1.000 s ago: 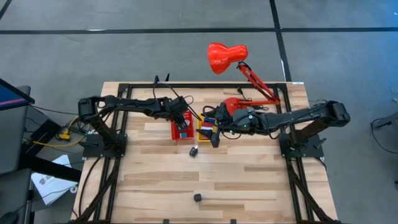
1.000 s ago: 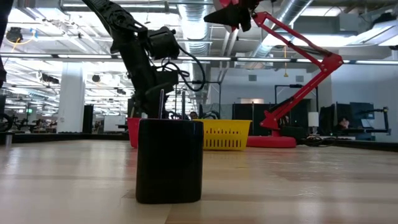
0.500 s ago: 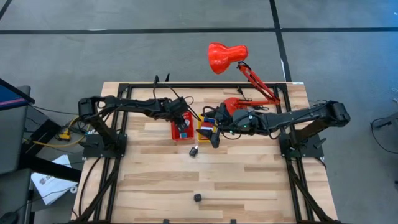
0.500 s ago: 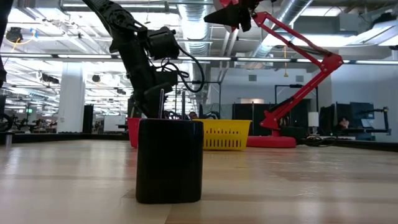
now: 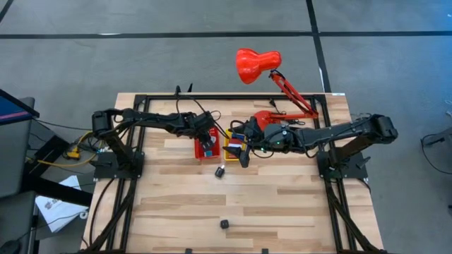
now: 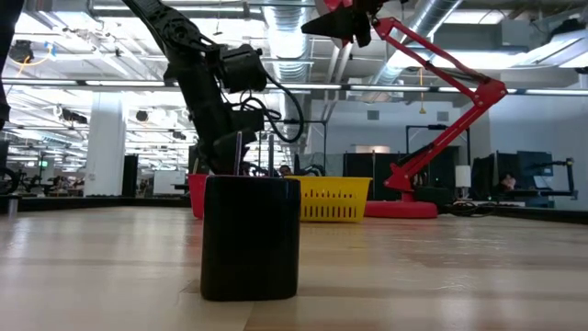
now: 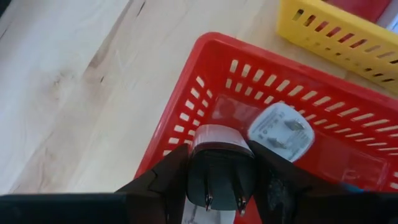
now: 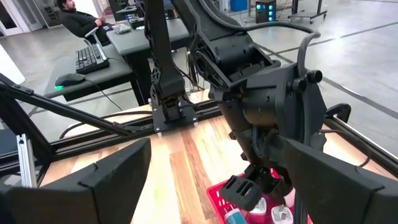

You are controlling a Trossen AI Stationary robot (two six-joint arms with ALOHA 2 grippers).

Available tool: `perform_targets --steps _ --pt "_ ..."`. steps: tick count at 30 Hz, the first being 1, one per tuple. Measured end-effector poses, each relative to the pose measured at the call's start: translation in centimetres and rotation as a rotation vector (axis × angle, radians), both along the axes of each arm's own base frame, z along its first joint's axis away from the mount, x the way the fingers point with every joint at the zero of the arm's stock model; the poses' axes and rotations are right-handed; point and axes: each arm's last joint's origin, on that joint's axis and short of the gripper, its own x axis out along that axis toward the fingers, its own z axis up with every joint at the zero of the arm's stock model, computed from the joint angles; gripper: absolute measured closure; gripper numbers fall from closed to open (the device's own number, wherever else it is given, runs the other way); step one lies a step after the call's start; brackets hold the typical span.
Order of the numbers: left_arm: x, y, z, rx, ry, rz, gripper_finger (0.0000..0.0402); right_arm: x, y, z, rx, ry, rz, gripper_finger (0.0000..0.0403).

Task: Pick & Place Office items
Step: Put the white charger adapter into the red basket, then put the bottom black charger adapter into the red basket

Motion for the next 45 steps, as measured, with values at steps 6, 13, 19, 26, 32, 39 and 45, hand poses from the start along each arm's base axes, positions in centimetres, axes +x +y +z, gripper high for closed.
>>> perform_targets --steps 6,13,19,26,32,39,45 --pt "0.1 -0.4 -0.7 -0.013 0.035 -0.012 0.0248 0.0 0.0 0.0 0.0 0.0 0.0 0.0046" --pt "0.6 -0.6 -0.4 0.004 -0.019 -0.029 0.0251 0.0 0.0 0.0 0.0 0.004 0.0 0.0046" --pt "0.6 -0.6 -0.4 0.003 -0.014 -0.03 0.024 0.0 0.0 -0.1 -0.001 0.007 0.0 0.0046" --pt "0.5 -0.6 -0.4 0.001 -0.005 -0.03 0.0236 0.0 0.0 -0.1 -0.001 0.007 0.001 0.0046" --pt "0.5 -0.7 -0.4 0.001 -0.004 -0.032 0.0233 0.0 0.0 -0.1 -0.001 0.008 0.0 0.0046" --pt "-0.4 -0.9 2.0 0.016 -0.051 -0.032 0.0215 0.0 0.0 -0.1 -0.001 0.007 0.0 0.0046" --pt "-2.4 -1.5 7.4 0.07 -0.228 -0.032 0.0208 -0.1 0.0 -0.2 0.052 0.008 -0.012 0.0046"
